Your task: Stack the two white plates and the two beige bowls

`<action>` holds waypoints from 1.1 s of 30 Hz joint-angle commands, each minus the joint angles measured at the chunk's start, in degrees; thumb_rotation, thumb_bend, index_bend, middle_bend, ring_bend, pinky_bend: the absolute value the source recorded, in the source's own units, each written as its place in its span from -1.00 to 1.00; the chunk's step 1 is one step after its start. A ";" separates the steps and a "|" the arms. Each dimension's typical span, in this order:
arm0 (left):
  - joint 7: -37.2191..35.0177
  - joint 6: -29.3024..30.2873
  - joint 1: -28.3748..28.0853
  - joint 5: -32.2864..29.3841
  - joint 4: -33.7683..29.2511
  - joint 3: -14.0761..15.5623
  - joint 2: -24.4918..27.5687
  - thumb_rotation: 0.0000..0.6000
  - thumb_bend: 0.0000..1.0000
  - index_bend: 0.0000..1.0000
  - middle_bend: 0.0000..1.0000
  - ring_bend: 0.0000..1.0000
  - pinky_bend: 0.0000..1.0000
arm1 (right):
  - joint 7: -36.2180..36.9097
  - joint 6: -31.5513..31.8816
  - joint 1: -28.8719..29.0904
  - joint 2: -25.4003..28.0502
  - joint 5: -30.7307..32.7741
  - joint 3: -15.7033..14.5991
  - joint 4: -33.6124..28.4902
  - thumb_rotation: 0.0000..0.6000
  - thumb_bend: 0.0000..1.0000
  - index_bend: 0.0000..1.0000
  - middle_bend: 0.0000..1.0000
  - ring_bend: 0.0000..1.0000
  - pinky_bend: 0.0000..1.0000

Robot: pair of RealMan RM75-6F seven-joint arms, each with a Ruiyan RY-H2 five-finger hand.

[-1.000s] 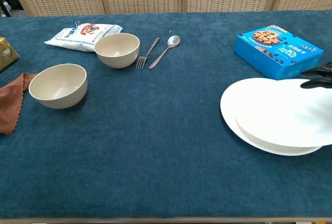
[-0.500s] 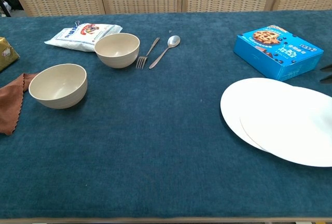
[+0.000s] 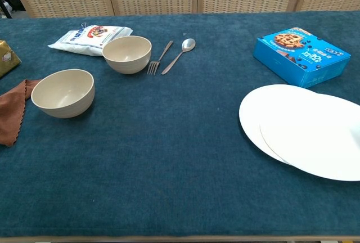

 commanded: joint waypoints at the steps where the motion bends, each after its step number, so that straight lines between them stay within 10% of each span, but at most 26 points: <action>1: 0.41 -0.09 -0.07 0.07 -0.13 0.04 -0.17 1.00 -0.89 -1.00 -1.00 -1.00 -1.00 | 0.52 3.42 -2.32 -4.03 -0.44 0.89 6.65 1.00 -1.00 -0.68 -0.86 -0.94 -0.85; 33: 0.97 -0.41 -0.19 -0.64 -0.21 -0.10 -0.31 1.00 -0.89 -1.00 -1.00 -1.00 -1.00 | -2.22 -2.97 0.34 -12.33 1.87 4.34 8.27 1.00 -1.00 -0.53 -0.88 -0.98 -0.90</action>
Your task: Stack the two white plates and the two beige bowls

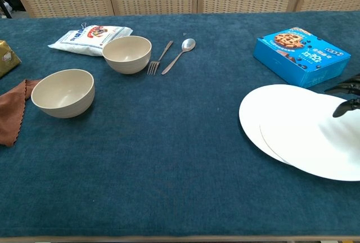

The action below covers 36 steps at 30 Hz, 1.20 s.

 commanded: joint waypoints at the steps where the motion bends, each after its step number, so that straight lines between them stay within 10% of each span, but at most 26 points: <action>1: 0.07 -0.07 -0.03 -0.05 0.00 0.00 -0.04 1.00 -0.89 -1.00 -1.00 -1.00 -1.00 | 0.00 -0.71 0.42 -0.52 0.51 0.41 -0.41 1.00 -1.00 -0.51 -0.87 -0.98 -0.90; 36: -0.34 -0.22 -0.07 -0.27 0.04 -0.05 0.22 1.00 -0.89 -1.00 -1.00 -1.00 -1.00 | -15.55 -9.00 2.70 -2.62 9.90 5.53 -9.31 1.00 -1.00 -0.67 -0.93 -0.99 -0.94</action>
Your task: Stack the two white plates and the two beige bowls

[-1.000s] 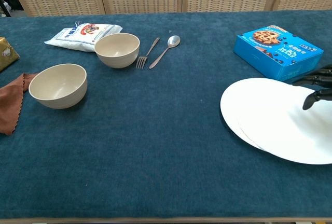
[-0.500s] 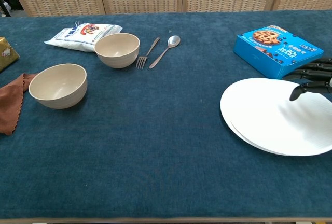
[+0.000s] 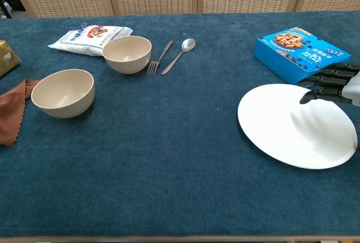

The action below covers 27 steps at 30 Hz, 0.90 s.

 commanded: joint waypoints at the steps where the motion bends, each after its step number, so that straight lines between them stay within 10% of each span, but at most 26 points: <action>1: -0.18 0.13 0.03 -0.19 0.05 -0.14 0.06 1.00 -0.89 -1.00 -1.00 -1.00 -1.00 | -1.37 -0.48 0.21 -0.10 0.46 0.26 -0.74 1.00 -1.00 -0.67 -0.93 -0.99 -0.94; 27: 4.17 -6.03 -3.68 -1.81 1.24 -0.90 -2.24 1.00 -0.86 -1.00 -1.00 -1.00 -1.00 | 2.99 20.85 -9.58 10.03 2.08 4.27 -9.00 1.00 -1.00 -0.89 -1.00 -1.00 -1.00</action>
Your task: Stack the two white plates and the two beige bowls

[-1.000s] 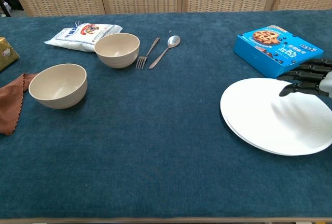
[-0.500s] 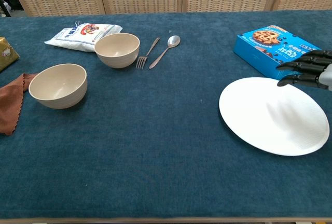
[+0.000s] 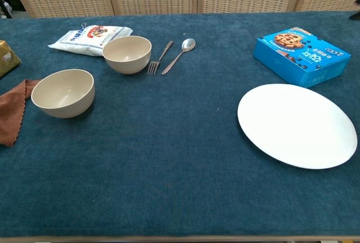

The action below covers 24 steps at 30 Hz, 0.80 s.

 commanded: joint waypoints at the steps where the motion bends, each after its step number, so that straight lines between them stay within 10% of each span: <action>1: 2.11 -3.38 -2.22 -1.41 0.57 -0.70 -1.29 1.00 -0.86 -1.00 -1.00 -1.00 -1.00 | 4.15 4.81 -3.16 1.07 1.50 1.55 0.15 1.00 -1.00 -0.90 -1.00 -1.00 -1.00; 10: 8.88 -14.28 -11.30 -4.78 0.46 -4.35 -5.35 1.00 -0.84 -1.00 -1.00 -1.00 -1.00 | 16.41 18.27 -11.61 -0.91 4.32 3.48 -1.48 1.00 -1.00 -0.99 -1.00 -1.00 -1.00; 24: 25.48 -27.53 -25.04 -21.76 -3.89 -11.27 -11.54 1.00 -0.82 -1.00 -1.00 -1.00 -1.00 | 18.86 20.09 -13.69 0.70 3.85 5.04 -2.13 1.00 -1.00 -1.00 -1.00 -1.00 -1.00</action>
